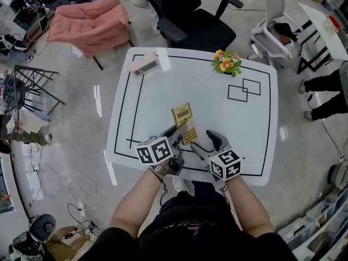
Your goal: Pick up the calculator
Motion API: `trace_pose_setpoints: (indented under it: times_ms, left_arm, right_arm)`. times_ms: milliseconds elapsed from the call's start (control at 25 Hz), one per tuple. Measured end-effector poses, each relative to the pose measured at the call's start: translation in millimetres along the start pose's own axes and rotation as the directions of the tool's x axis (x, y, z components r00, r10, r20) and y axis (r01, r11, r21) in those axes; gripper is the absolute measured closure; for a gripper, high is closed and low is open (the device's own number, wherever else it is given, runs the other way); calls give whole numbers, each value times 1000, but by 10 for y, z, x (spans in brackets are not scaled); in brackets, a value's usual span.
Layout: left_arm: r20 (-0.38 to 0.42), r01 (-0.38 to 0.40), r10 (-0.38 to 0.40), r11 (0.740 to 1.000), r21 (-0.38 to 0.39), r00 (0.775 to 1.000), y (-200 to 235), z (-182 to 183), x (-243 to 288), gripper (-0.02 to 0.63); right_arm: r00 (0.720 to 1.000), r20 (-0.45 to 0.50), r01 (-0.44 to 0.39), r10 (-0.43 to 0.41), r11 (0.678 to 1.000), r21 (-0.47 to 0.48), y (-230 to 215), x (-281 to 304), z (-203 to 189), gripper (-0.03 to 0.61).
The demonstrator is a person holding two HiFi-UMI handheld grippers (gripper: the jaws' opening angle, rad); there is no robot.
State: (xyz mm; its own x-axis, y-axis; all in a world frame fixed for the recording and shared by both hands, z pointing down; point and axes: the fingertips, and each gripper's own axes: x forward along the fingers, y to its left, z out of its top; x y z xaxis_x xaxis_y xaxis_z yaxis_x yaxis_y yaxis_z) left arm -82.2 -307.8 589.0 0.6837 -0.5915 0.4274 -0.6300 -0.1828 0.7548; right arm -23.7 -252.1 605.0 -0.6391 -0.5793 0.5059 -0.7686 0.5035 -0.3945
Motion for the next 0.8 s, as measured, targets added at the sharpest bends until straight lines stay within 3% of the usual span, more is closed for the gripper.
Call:
trace_pose_setpoints:
  times_ms: [320, 440, 560, 800]
  left_arm:
    - [92, 47, -55, 995, 86, 994, -215, 274, -486, 532]
    - [116, 56, -74, 987, 153, 990, -331, 338, -715, 532]
    - [142, 60, -92, 975, 215, 986, -428, 380, -945, 532]
    - [178, 68, -125, 954, 293, 976, -599, 360, -1454, 533]
  right_arm:
    - [995, 74, 78, -72, 994, -73, 72, -212, 255, 312]
    - [983, 132, 144, -131, 985, -95, 122, -340, 396, 419]
    - [962, 196, 212, -191, 973, -94, 177, -480, 524, 577]
    - [934, 289, 251, -210, 962, -112, 523, -800, 714, 577]
